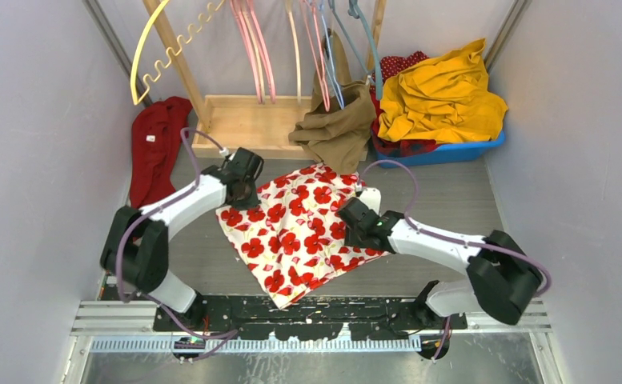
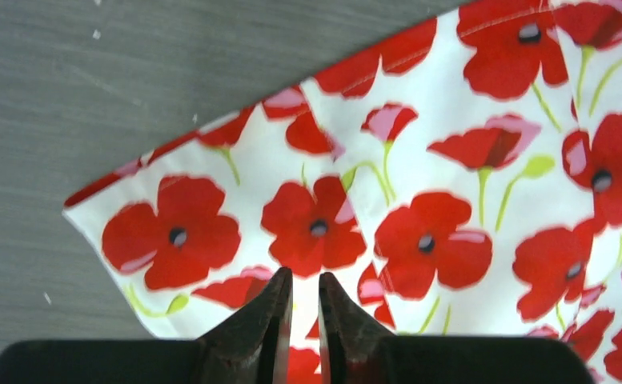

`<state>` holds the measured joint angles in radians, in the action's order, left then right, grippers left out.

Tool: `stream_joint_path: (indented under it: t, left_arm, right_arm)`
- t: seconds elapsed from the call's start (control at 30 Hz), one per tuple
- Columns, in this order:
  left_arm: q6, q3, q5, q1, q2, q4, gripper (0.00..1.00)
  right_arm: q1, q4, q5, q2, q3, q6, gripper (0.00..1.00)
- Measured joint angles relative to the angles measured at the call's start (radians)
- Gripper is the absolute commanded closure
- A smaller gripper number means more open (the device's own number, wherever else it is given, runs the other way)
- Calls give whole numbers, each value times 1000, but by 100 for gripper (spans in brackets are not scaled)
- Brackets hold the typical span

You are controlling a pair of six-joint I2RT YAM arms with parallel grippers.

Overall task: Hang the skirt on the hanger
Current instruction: Adjust the skirt at the center of the board, then pick up the hanger from the clothesline.

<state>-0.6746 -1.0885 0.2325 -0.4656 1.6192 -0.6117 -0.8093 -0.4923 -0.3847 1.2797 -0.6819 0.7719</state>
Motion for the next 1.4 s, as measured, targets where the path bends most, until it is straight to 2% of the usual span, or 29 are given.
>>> stream_joint_path:
  t: [0.13,0.27,0.4,0.53,0.63,0.73,0.8,0.83,0.9,0.93,0.97,1.07,1.23,1.4]
  left_arm:
    - [-2,137,-44,-5,-172,3,78]
    - [-21,216,-69,-6,-251,2,78]
    - [-28,229,-77,-6,-266,-2,78]
    - [-28,228,-78,-6,-300,-13,78]
    - [-29,227,-78,-6,-340,-30,78]
    - [-29,227,-77,-6,-395,-56,77]
    - [-28,225,-77,-6,-430,-72,75]
    - [-28,225,-77,-6,-449,-78,71]
    - [-26,225,-77,-6,-477,-89,30]
    - [-22,225,-77,-6,-489,-94,13]
    - [-16,225,-82,-7,-500,-98,5]
    - [-21,231,-101,-10,-547,-97,1]
    - [-20,253,-130,-13,-649,-100,1]
    - [-18,256,-149,-16,-706,-109,1]
  right_arm:
    - [0,64,40,86,23,-26,55]
    - [0,103,63,57,58,-22,56]
    - [-5,85,95,-58,134,10,56]
    - [-13,-37,122,-274,166,37,50]
    - [-13,-134,141,-388,91,22,50]
    - [-13,-229,142,-416,-111,-31,53]
    - [-13,-258,120,-402,-297,-93,58]
    - [-13,-258,101,-390,-381,-123,60]
    - [-14,-234,56,-357,-540,-197,61]
    - [-14,-209,31,-337,-600,-237,61]
    - [-13,-185,11,-323,-636,-270,60]
    - [-13,-20,-66,-274,-686,-422,60]
    - [-13,143,-130,-174,-707,-568,57]
    - [3,237,-134,44,-847,-670,58]
